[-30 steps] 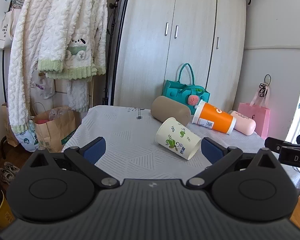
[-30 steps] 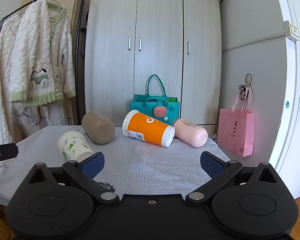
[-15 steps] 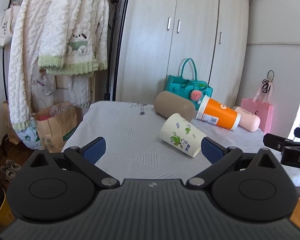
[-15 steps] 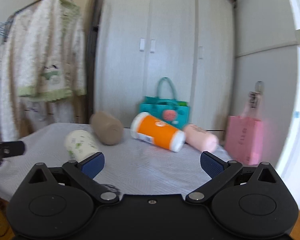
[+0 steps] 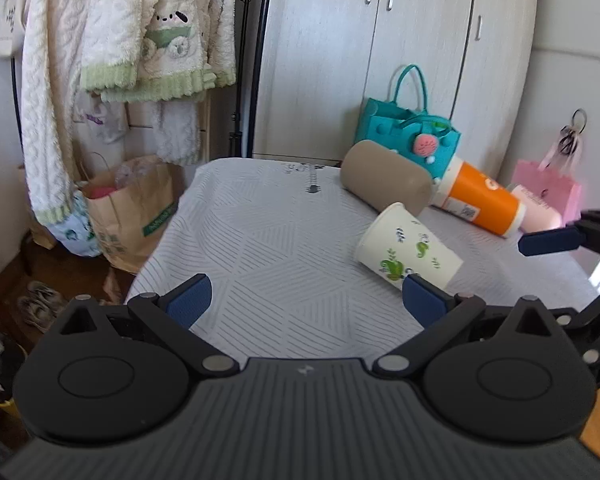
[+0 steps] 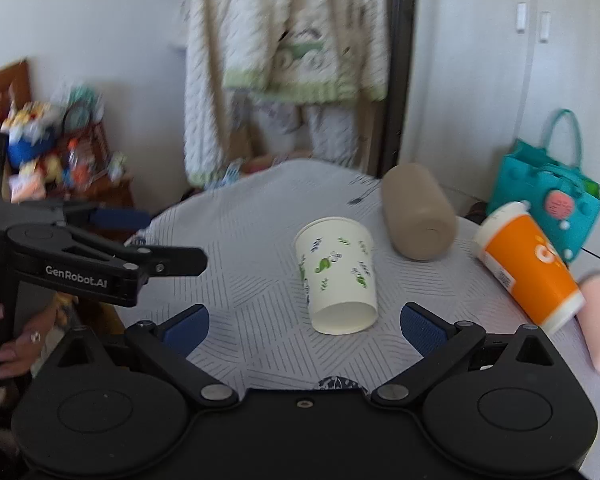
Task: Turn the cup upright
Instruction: 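Move the right gripper to the white paper cup and close around its body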
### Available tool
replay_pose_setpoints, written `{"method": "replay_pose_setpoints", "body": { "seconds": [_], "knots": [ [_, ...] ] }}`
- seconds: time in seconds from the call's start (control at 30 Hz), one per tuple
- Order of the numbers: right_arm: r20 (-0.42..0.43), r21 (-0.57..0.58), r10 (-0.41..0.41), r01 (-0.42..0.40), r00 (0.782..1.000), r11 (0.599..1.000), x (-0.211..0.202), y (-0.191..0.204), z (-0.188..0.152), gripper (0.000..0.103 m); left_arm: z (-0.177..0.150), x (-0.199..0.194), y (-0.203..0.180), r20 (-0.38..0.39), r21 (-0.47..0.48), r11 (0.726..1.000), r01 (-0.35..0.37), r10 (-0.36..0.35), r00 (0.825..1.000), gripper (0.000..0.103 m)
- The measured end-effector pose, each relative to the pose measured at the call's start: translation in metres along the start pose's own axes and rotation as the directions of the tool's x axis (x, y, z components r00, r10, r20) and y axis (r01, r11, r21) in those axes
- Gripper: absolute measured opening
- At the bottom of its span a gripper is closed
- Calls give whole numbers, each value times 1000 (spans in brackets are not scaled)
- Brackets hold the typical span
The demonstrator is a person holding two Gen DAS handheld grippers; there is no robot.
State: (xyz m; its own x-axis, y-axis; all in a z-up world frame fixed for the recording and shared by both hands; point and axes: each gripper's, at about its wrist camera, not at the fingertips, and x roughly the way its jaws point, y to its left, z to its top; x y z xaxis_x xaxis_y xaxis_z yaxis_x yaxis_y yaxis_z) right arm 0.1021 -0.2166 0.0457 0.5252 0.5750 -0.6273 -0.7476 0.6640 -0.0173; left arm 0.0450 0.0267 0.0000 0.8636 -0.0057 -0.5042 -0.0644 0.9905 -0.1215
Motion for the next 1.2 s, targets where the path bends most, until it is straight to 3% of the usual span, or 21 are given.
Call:
{"method": "replay_pose_setpoints", "body": {
  "seconds": [0.2,0.43,0.67,0.77,0.87,1.2],
  "knots": [
    [-185,-51,36,-46,982,998,38,-8,24,103,6,17,11,-76,-62,997,47,-51,996,103],
    [-298,-65,36,-57,954,996,70,-23,43,101,15,41,21,-129,-110,991,78,-92,987,103],
    [-334,-101,46,-84,941,991,87,-28,48,90,28,54,22,-146,-137,981,139,-158,976,103],
    [-351,-122,35,-83,936,989,95,-28,50,82,31,60,22,-160,-159,974,161,-186,970,103],
    [-366,-124,26,-77,930,989,101,-30,50,66,32,64,22,-169,-170,970,176,-205,964,103],
    [-327,-94,12,-45,945,995,70,-43,44,66,36,59,6,-176,-154,963,220,-246,953,103]
  ]
}}
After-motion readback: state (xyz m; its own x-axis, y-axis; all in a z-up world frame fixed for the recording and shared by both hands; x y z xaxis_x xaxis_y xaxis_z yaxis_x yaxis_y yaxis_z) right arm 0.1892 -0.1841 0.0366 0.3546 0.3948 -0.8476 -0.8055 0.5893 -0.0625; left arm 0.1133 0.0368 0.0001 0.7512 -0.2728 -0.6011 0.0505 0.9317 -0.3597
